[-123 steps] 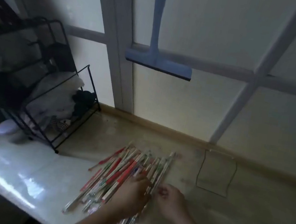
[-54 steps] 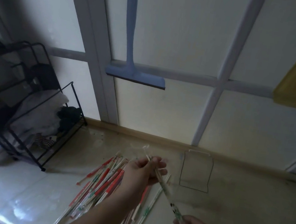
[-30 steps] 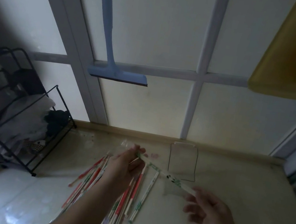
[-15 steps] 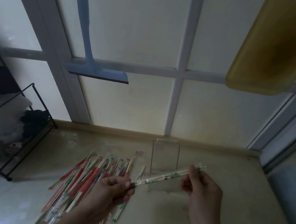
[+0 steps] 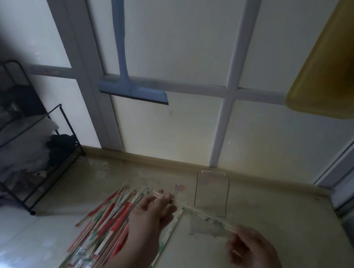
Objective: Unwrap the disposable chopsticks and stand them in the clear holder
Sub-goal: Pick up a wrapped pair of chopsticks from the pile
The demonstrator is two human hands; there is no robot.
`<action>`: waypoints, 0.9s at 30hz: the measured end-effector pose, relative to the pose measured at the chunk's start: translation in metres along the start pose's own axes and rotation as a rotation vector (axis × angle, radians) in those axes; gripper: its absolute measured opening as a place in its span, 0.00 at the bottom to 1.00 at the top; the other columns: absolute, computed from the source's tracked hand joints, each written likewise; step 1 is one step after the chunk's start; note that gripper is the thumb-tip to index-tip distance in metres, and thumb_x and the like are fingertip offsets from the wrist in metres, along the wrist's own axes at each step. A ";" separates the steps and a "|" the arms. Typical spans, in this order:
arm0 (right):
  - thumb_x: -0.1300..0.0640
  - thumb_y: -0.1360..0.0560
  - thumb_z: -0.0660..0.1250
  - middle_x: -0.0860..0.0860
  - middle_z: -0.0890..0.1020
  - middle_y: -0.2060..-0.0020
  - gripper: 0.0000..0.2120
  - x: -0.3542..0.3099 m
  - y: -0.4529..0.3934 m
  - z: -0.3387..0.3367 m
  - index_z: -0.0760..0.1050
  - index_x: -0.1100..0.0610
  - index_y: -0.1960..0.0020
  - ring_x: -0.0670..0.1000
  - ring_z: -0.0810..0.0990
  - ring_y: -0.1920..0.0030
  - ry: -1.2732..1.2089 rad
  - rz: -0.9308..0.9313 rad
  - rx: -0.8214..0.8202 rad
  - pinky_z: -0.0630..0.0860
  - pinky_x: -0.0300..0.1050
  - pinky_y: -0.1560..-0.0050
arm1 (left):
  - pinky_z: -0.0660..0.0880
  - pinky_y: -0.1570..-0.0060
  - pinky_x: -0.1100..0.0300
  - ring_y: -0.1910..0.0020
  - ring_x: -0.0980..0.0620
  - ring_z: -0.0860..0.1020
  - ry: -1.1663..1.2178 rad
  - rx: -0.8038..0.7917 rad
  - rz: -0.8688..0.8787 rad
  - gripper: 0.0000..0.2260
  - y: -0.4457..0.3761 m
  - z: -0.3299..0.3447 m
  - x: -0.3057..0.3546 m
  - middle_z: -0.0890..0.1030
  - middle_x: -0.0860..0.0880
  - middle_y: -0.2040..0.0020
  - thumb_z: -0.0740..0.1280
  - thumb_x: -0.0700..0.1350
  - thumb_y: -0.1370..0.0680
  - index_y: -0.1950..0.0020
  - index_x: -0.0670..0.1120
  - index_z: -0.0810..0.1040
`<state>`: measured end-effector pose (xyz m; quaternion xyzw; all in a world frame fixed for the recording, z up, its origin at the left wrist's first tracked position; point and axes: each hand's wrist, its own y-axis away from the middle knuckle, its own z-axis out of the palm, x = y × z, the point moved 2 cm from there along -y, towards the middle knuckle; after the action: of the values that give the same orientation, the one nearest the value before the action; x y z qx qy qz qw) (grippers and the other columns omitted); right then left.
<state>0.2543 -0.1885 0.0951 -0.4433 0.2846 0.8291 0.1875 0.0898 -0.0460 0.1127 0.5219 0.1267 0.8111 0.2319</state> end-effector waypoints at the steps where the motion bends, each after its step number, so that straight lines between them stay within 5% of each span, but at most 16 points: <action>1: 0.45 0.58 0.85 0.61 0.77 0.73 0.27 0.007 0.001 -0.004 0.80 0.62 0.69 0.55 0.77 0.76 0.079 0.044 -0.040 0.70 0.41 0.79 | 0.78 0.64 0.60 0.63 0.51 0.83 0.005 0.020 0.025 0.05 0.000 0.004 0.002 0.85 0.43 0.58 0.71 0.37 0.25 0.50 0.40 0.82; 6: 0.32 0.54 0.80 0.67 0.79 0.70 0.39 0.026 0.012 -0.013 0.82 0.67 0.63 0.62 0.80 0.71 0.412 0.063 -0.207 0.74 0.46 0.73 | 0.79 0.63 0.60 0.63 0.52 0.83 -0.062 -0.033 0.095 0.03 0.011 0.017 0.006 0.85 0.42 0.60 0.72 0.40 0.28 0.59 0.41 0.85; 13: 0.35 0.53 0.82 0.64 0.79 0.72 0.39 0.024 0.022 -0.006 0.82 0.68 0.61 0.64 0.79 0.73 0.457 0.068 -0.194 0.77 0.48 0.74 | 0.81 0.56 0.56 0.55 0.44 0.85 -0.077 -0.082 0.087 0.10 0.011 0.017 0.007 0.85 0.37 0.56 0.74 0.43 0.32 0.56 0.37 0.84; 16: 0.58 0.30 0.76 0.65 0.78 0.73 0.10 0.023 0.029 0.005 0.83 0.67 0.63 0.62 0.79 0.75 0.469 0.043 -0.179 0.75 0.47 0.76 | 0.81 0.55 0.55 0.54 0.43 0.85 -0.113 -0.113 0.063 0.10 0.014 0.018 0.001 0.85 0.37 0.56 0.73 0.42 0.31 0.55 0.36 0.83; 19: 0.71 0.26 0.67 0.66 0.77 0.73 0.09 0.031 0.027 0.003 0.82 0.69 0.63 0.61 0.78 0.76 0.471 0.060 -0.198 0.75 0.47 0.77 | 0.82 0.56 0.56 0.54 0.43 0.84 -0.144 -0.116 0.029 0.13 0.018 0.019 -0.006 0.85 0.37 0.55 0.73 0.43 0.31 0.53 0.34 0.82; 20: 0.67 0.28 0.71 0.66 0.77 0.73 0.07 0.030 0.026 0.006 0.82 0.70 0.62 0.61 0.78 0.76 0.466 0.066 -0.185 0.75 0.47 0.76 | 0.82 0.56 0.56 0.55 0.43 0.84 -0.155 -0.124 0.016 0.15 0.018 0.020 -0.006 0.84 0.36 0.55 0.74 0.43 0.32 0.53 0.33 0.82; 23: 0.39 0.52 0.84 0.64 0.78 0.73 0.35 0.028 0.021 0.000 0.83 0.68 0.61 0.63 0.78 0.74 0.432 0.080 -0.175 0.75 0.48 0.76 | 0.82 0.54 0.53 0.58 0.46 0.83 -0.237 -0.178 -0.036 0.20 0.012 0.018 0.002 0.84 0.37 0.58 0.75 0.46 0.34 0.52 0.31 0.79; 27: 0.33 0.58 0.82 0.66 0.78 0.71 0.42 0.019 0.016 -0.006 0.83 0.67 0.61 0.63 0.79 0.73 0.452 0.077 -0.182 0.76 0.47 0.74 | 0.79 0.48 0.50 0.56 0.47 0.84 -0.291 -0.205 -0.001 0.15 -0.001 0.009 0.026 0.86 0.42 0.54 0.69 0.50 0.25 0.50 0.38 0.82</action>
<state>0.2390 -0.2038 0.0812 -0.6215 0.2600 0.7375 0.0465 0.0889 -0.0320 0.1368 0.6072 0.0089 0.7356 0.3001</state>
